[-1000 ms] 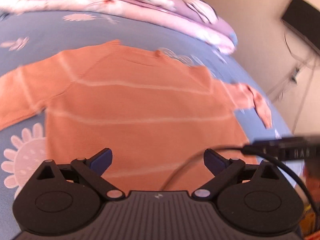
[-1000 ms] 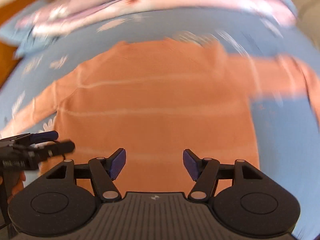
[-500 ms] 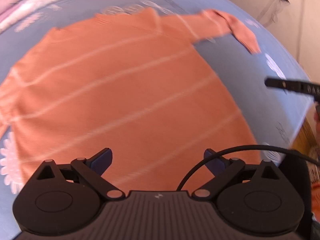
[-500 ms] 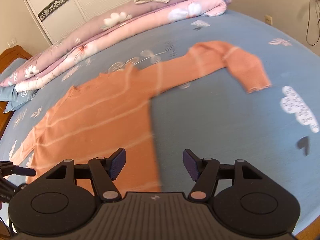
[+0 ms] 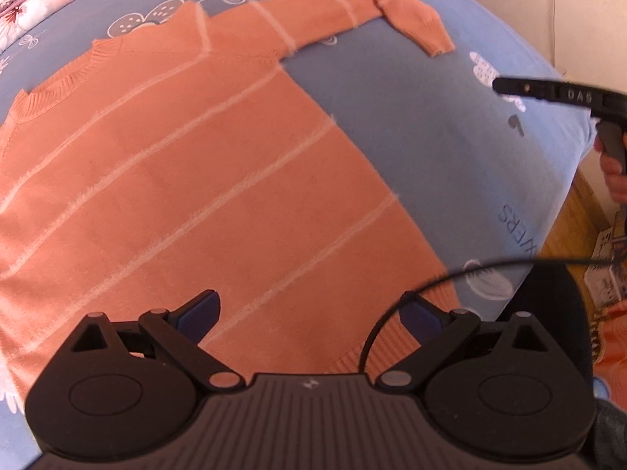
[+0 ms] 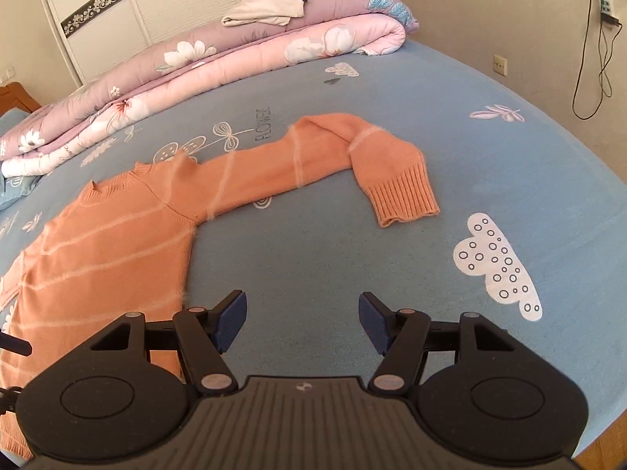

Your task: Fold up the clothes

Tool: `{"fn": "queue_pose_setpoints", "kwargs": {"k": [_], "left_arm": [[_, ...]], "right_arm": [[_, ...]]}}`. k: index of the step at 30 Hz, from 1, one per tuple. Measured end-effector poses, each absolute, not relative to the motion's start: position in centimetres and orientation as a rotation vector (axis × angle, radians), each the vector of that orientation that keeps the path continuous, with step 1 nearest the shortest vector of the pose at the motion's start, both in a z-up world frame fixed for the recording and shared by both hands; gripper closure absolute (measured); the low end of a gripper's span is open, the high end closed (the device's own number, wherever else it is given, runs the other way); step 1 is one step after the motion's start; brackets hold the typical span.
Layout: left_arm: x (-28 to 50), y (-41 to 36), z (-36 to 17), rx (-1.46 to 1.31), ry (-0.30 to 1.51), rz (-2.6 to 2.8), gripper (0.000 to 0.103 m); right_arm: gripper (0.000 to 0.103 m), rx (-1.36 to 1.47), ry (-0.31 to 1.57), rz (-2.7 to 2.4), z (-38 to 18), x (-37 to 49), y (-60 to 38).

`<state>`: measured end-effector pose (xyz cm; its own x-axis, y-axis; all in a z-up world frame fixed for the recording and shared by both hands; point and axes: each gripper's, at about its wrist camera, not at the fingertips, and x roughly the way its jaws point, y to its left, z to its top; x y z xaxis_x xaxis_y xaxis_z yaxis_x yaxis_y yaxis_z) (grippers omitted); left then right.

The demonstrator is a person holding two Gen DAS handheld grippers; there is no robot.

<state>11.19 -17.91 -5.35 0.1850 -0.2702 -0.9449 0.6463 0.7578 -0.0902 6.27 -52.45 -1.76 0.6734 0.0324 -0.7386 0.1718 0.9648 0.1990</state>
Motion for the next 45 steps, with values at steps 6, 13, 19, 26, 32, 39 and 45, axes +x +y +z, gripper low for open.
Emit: {"fn": "queue_pose_setpoints", "kwargs": {"k": [6,13,19,26,32,39,45], "left_arm": [[10.4,-17.4,-4.2,0.421,1.231,-0.693,0.006],[10.5,-15.7,-1.7,0.271,1.234,-0.780,0.005],[12.5,-15.9,-4.3,0.356,1.165,-0.586,0.006],[15.8,-18.2,-8.9,0.286,1.078,-0.438,0.006],[17.6,-19.4,-12.1,0.181,1.141,-0.442,0.006],[17.1,-19.7,-13.5,0.242,1.135,-0.486,0.003],[16.9,-19.8,-13.4,0.262,1.131,-0.493,0.002]], "right_arm": [[0.035,0.262,0.833,-0.079,-2.0,6.8,-52.8],[0.035,0.234,0.840,-0.124,-2.4,7.3,-53.5],[0.035,0.104,0.783,-0.116,-2.7,7.8,-53.8],[0.054,-0.142,0.765,-0.088,-2.9,11.5,-54.3],[0.074,-0.303,0.842,-0.006,-5.7,18.1,-54.7],[0.081,-0.426,1.005,-0.014,-10.1,22.0,-54.5],[0.094,-0.520,0.914,-0.116,-7.7,22.5,-54.2]]}}
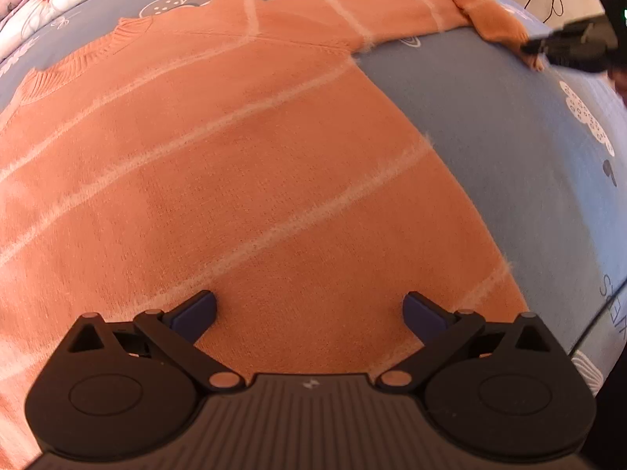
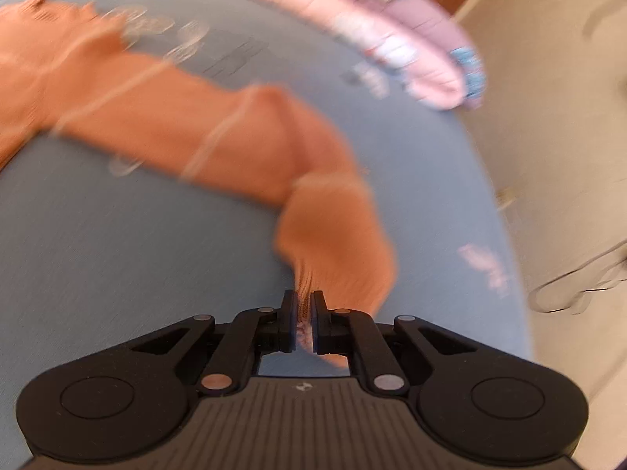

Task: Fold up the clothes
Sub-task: 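Grasp the ribbed sleeve cuff with the right gripper and pull it straight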

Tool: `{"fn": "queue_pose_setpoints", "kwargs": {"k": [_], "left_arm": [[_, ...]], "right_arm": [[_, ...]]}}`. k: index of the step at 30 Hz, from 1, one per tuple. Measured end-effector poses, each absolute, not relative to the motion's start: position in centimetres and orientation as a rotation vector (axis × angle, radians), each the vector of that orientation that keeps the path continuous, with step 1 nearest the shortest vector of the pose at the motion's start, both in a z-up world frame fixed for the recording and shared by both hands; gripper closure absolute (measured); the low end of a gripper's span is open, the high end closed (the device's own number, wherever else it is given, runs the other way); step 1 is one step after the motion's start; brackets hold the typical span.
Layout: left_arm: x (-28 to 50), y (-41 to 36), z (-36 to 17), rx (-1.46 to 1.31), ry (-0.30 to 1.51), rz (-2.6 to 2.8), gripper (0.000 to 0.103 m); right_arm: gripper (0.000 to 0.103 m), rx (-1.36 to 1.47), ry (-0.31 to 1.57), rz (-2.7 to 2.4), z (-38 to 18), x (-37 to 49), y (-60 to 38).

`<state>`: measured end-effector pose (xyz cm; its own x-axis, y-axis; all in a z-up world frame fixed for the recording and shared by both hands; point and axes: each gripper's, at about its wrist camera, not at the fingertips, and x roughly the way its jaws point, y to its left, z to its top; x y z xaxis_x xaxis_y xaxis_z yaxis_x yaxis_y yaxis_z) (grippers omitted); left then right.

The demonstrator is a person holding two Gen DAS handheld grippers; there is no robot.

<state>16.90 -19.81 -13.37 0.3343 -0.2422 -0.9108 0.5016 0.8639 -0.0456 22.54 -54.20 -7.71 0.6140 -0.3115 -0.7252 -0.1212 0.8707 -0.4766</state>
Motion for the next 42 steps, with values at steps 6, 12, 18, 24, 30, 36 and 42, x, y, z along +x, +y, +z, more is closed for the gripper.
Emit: {"fn": "queue_pose_setpoints", "kwargs": {"k": [6,12,18,24,30,36,42], "left_arm": [[16.9,-19.3,-13.2,0.235,1.129,-0.501,0.002],[17.2,-18.7,-12.9,0.196,1.142,-0.517,0.001],[17.2,-18.8,-13.2,0.216,1.137,-0.517,0.001],[17.0,-18.8,-13.3,0.228,1.125,-0.521,0.001],[17.5,-18.9,-13.6,0.200,1.125,-0.528,0.001],[17.4,-19.1,-13.7,0.212,1.118,-0.523,0.001],[17.5,-19.3,-13.7,0.221,1.120,-0.523,0.001]], "right_arm": [[0.094,-0.399,0.827,-0.313,-4.2,26.9,-59.7],[0.094,-0.230,0.831,-0.466,-3.0,31.8,-66.3],[0.078,-0.151,0.854,-0.599,-4.0,34.2,-68.8],[0.057,-0.032,0.852,-0.438,-4.3,31.5,-66.3],[0.055,0.360,0.841,-0.391,-5.4,28.3,-68.9],[0.055,0.753,0.821,-0.442,-9.2,26.8,-73.2],[0.072,0.856,0.701,-0.457,-10.6,26.7,-73.5]]}}
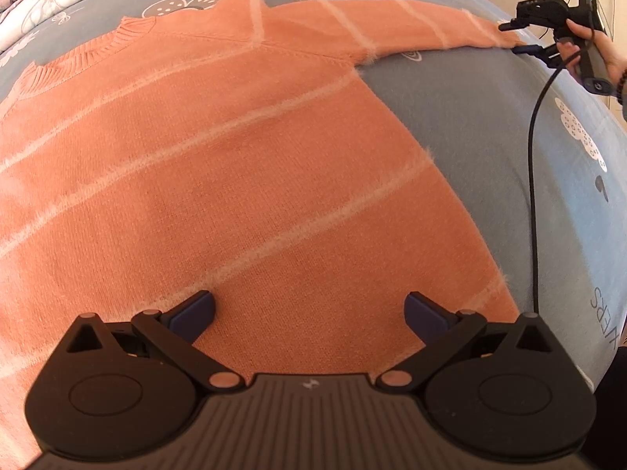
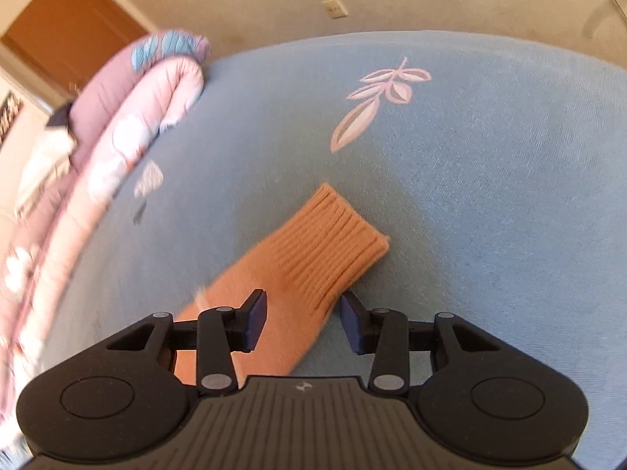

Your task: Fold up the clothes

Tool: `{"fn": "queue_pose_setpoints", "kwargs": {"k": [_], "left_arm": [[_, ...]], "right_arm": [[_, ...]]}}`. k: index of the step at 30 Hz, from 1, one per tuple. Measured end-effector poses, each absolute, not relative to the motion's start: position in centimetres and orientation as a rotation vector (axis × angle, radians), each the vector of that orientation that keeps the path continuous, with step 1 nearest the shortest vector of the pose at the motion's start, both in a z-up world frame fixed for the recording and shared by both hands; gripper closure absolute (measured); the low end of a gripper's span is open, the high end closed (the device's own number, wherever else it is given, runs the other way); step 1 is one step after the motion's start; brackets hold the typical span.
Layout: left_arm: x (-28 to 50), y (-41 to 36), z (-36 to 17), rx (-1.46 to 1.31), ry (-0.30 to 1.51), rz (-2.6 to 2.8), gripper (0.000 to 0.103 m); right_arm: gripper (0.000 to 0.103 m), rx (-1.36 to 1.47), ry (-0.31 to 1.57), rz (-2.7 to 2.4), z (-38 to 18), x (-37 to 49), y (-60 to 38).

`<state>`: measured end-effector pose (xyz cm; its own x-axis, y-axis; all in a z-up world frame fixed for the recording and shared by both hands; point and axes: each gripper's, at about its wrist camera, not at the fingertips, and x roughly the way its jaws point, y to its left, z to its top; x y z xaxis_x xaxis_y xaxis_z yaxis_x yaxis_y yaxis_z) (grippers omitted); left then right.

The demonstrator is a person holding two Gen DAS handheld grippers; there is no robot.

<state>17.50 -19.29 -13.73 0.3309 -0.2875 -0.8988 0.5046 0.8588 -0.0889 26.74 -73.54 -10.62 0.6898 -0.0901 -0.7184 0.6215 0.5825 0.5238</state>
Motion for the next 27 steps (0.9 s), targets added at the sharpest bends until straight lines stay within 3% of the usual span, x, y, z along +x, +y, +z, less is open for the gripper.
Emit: {"fn": "queue_pose_setpoints", "kwargs": {"k": [1,4,14,18,23,27], "left_arm": [[17.6,-19.3,-13.8,0.220,1.121,-0.523,0.001],[17.7,-19.4,-13.8,0.220,1.122,-0.527,0.001],[17.9,-19.3,-14.0,0.214,1.119,-0.535,0.001],[18.1,-19.1,-13.8,0.207,1.128,-0.544,0.001],[18.0,-19.1,-13.9,0.233,1.121,-0.564,0.001],[17.5,-19.4,-14.0,0.272,1.106,-0.557,0.001]], "right_arm": [[0.092,0.854,0.694,-0.460,-10.7,26.5,-73.5],[0.093,0.874,0.636,-0.452,-10.1,24.9,-73.6],[0.092,0.799,0.660,-0.519,-8.0,21.7,-73.2],[0.078,0.770,0.712,-0.596,-8.8,22.2,-72.9],[0.076,0.643,0.603,-0.587,-5.7,20.2,-69.2],[0.073,0.539,0.666,-0.277,-4.7,22.9,-63.2]]}}
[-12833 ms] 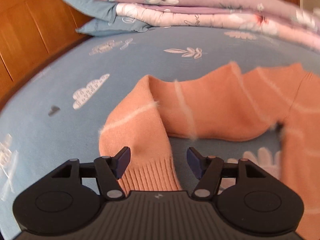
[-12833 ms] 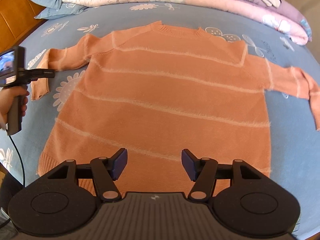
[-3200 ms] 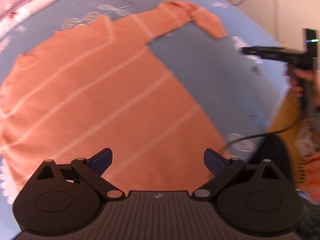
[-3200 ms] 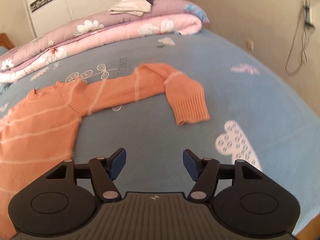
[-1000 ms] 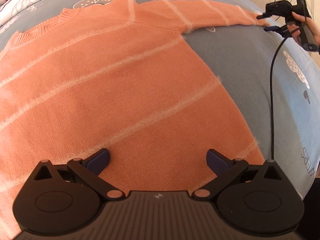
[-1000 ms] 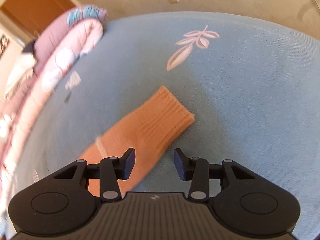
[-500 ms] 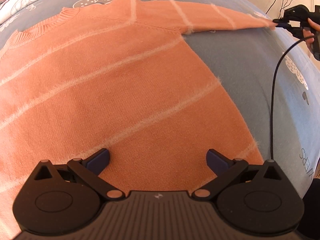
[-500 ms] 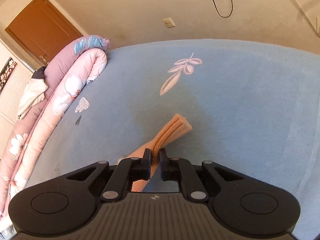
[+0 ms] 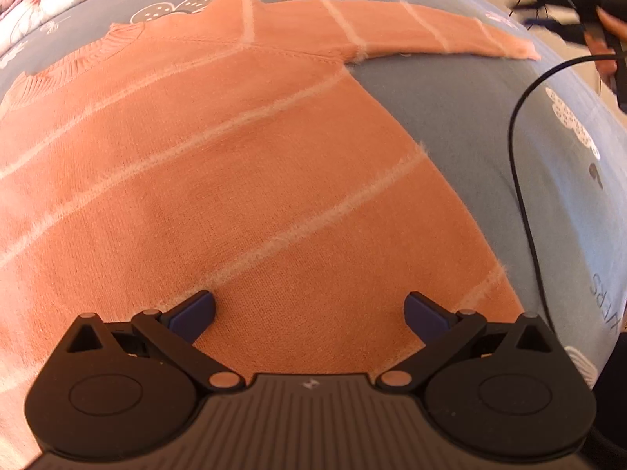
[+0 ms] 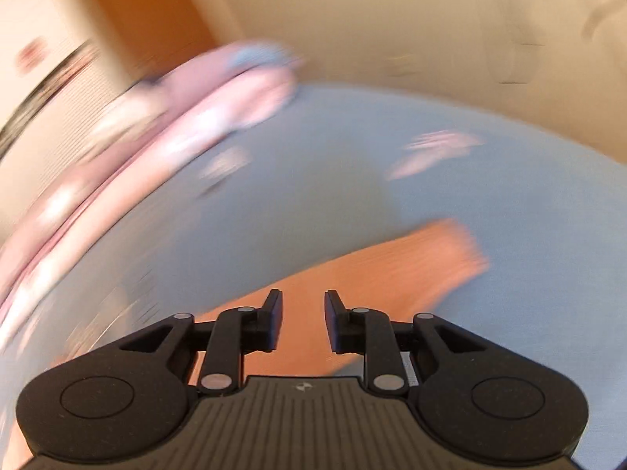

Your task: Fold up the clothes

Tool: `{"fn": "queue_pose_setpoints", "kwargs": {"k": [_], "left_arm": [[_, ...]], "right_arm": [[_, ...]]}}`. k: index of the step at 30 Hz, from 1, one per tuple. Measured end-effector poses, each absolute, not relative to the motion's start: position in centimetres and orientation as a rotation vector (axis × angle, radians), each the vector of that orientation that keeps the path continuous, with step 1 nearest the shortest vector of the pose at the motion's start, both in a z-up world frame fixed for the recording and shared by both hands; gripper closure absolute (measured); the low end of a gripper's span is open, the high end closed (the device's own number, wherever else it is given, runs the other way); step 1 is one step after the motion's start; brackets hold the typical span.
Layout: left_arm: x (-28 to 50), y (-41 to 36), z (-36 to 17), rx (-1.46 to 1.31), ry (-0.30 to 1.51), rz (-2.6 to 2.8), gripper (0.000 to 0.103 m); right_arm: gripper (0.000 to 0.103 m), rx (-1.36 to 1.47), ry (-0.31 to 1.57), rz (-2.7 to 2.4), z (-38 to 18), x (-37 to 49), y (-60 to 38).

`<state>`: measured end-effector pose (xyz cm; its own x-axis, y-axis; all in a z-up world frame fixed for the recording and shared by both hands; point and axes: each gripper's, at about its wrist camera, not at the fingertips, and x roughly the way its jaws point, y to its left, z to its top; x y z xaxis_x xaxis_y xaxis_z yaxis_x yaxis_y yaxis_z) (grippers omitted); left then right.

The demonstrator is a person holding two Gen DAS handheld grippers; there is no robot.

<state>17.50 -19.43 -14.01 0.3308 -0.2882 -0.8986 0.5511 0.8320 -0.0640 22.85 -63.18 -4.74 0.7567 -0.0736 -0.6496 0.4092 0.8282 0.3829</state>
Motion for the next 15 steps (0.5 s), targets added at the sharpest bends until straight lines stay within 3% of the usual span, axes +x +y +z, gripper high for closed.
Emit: {"fn": "queue_pose_setpoints", "kwargs": {"k": [7,10,15], "left_arm": [[17.6,-19.6,-14.0,0.277,1.112,-0.553,0.001],[17.9,-19.6,-13.8,0.283,1.128,-0.568,0.001],[20.2,-18.4,-9.9,0.261,1.101,-0.620,0.004]], "right_arm": [[0.072,0.365,0.818,0.015,-8.7,28.6,-51.6],[0.065,0.315,0.887,-0.045,-11.1,29.1,-49.3],[0.065,0.244,0.778,-0.086,-8.9,27.2,-45.8]]}}
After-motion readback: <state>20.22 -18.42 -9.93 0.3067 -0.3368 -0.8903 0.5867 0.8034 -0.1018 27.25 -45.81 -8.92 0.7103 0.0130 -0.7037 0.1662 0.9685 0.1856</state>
